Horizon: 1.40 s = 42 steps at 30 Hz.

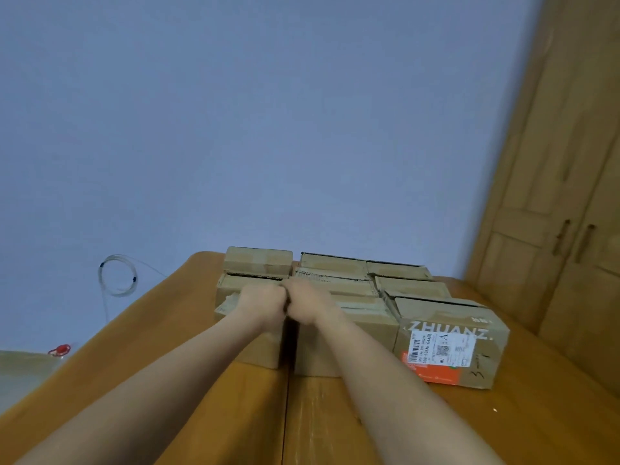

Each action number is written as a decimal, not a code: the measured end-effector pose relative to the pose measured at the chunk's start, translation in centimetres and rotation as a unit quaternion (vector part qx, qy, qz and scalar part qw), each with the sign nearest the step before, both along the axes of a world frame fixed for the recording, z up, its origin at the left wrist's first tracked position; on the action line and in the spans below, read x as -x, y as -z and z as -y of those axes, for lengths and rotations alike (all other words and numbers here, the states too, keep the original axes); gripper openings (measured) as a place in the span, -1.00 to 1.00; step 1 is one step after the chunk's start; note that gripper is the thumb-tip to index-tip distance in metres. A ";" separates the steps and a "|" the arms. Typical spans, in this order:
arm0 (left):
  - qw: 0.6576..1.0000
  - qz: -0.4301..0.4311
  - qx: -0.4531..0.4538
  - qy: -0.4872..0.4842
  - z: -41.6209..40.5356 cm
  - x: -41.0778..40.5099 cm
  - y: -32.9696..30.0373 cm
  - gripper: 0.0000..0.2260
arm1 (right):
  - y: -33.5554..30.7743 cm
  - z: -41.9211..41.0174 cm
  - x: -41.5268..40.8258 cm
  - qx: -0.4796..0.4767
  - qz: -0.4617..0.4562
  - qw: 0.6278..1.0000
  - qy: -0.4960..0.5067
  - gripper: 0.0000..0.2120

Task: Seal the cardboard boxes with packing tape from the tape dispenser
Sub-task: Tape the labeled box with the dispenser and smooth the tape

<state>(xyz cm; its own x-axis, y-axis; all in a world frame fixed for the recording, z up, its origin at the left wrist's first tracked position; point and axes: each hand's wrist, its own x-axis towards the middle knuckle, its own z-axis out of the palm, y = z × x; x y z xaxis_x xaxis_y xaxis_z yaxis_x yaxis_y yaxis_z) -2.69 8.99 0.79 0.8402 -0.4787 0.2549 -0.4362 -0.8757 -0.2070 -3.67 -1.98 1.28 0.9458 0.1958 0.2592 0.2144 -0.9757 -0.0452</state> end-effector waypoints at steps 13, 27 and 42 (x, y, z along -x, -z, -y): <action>0.989 0.044 -0.006 0.144 14.3 5.5 -2.9 -0.68 | -2.6 20.2 9.3 0.070 0.036 0.970 0.232 -0.68; 0.985 -0.001 -0.012 0.172 25.3 3.6 -0.8 -0.58 | 0.0 30.1 12.7 0.082 -0.010 0.958 0.276 -0.64; 0.973 -0.080 -0.026 0.214 28.9 0.1 3.9 -0.09 | 3.2 32.6 7.2 0.026 -0.102 0.971 0.217 0.12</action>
